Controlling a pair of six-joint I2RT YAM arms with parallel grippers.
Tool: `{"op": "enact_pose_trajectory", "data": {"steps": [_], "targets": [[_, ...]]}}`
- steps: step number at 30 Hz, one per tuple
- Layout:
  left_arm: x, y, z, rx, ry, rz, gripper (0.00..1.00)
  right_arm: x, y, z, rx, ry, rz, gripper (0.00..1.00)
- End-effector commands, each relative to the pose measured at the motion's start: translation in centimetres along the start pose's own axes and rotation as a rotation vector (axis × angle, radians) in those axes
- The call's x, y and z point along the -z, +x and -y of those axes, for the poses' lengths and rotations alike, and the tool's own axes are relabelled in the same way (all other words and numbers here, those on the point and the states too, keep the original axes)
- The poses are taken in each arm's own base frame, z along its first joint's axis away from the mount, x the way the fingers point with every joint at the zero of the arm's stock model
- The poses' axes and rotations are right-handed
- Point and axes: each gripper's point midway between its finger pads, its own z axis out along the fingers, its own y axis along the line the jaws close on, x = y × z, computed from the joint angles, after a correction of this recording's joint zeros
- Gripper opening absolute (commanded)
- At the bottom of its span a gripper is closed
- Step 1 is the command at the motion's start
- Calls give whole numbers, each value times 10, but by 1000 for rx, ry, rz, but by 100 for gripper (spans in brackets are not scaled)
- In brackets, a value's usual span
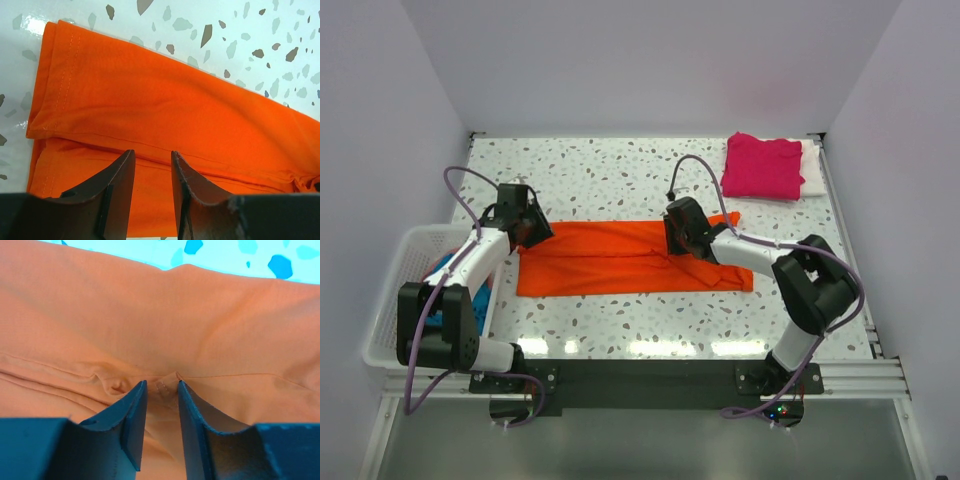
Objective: Fold and stack the t-shirts
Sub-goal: Fold the tshirt
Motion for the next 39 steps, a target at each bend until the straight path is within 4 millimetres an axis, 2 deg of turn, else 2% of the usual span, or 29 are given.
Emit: {"op": "enact_pose_trajectory", "data": {"steps": [1, 3, 10, 20, 28, 30, 33, 37, 38, 39], "targets": [[2, -8, 9, -29, 42, 35, 40, 0, -18, -9, -7, -26, 53, 32], [2, -8, 9, -29, 43, 33, 40, 1, -16, -11, -12, -39, 48, 24], [0, -7, 9, -25, 44, 32, 40, 16, -12, -19, -24, -87, 49, 6], [1, -5, 7, -29, 39, 30, 39, 42, 2, -40, -21, -163, 50, 0], [0, -1, 5, -26, 36, 21, 39, 34, 32, -62, 29, -175, -11, 0], [1, 0, 4, -28, 35, 20, 39, 33, 34, -65, 28, -170, -12, 0], [1, 0, 5, -28, 39, 21, 39, 35, 34, -60, 21, -151, -2, 4], [2, -1, 7, -26, 48, 24, 39, 48, 16, -48, 10, -89, 54, 24], [2, -1, 6, -26, 48, 23, 39, 51, 10, -43, 6, -57, 75, 32], [2, -1, 6, -26, 48, 23, 39, 53, 6, -40, 4, -44, 88, 34]]}}
